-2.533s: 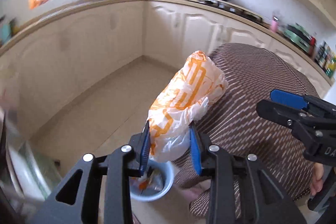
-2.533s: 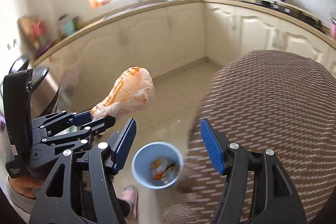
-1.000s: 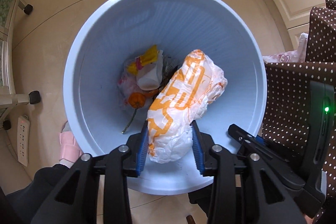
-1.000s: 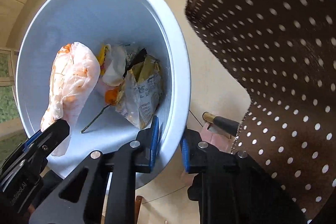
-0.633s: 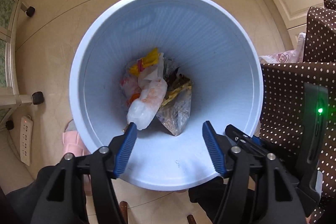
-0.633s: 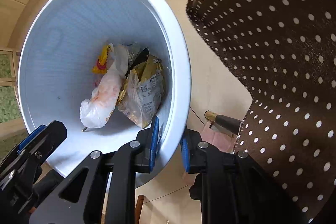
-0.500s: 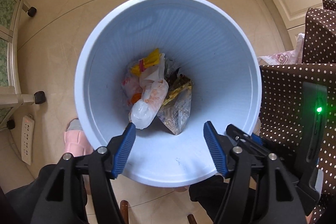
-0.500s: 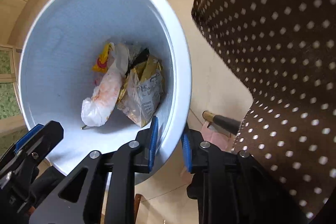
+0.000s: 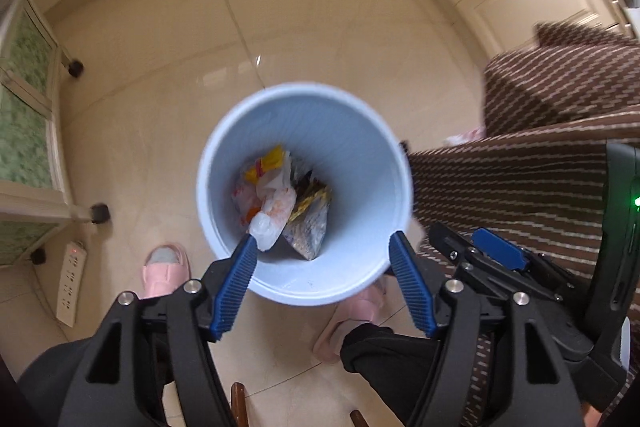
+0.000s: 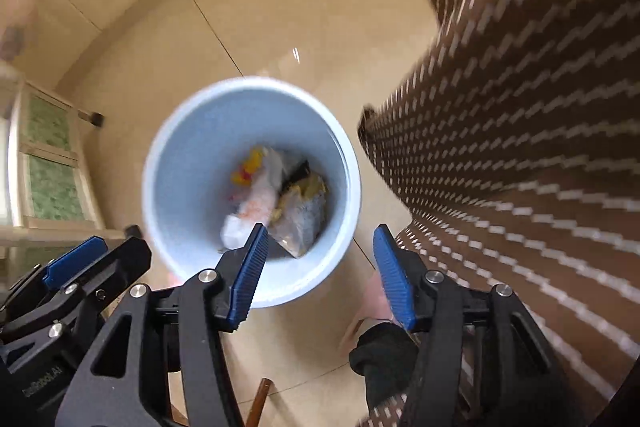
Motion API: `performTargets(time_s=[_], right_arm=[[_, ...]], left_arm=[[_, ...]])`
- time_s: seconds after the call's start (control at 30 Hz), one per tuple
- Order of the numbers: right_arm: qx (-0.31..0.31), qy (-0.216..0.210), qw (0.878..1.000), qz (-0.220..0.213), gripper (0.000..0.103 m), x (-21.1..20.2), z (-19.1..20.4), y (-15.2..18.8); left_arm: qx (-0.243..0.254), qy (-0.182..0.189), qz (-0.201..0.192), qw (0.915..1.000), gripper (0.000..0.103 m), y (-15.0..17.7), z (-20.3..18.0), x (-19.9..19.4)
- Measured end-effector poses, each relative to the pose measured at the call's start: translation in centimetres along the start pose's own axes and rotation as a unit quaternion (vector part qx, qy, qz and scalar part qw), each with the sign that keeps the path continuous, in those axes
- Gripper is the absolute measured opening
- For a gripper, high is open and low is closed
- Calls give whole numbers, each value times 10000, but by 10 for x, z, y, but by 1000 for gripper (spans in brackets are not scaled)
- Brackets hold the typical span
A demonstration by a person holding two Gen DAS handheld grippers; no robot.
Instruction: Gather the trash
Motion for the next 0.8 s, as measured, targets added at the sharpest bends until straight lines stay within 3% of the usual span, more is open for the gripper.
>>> performTargets(time_s=[0.2,0.3,0.57,0.8], right_arm=[[-502,-100,9947,-887,59,-113,25,-26],[-709,-30,9875,-1410,61,-176,31,-30],[-663,474,9567,-2794,71,-334,9,1],[-348,809,9236,-3731,77,-439,-23,49]], left_arm=[[180,135,-759,9969,69,-21,-12,-101],[373,301,-1245,9911,69,-29,-27,-161],[1088,907,-2327,9622,78,-16,-84,-300],[1735,1400,-2988,9279,80,23,-139,-390]])
Point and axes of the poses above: each gripper's, at about its wrist camera, not at the fingertips, and x roughly the way its jaws point, z to its left, y to its underside, the point moved 6 cm from there along x, roughly the way its jaws point, and after that the axes turned 11 degrees about -z, right-handed, at the moved point
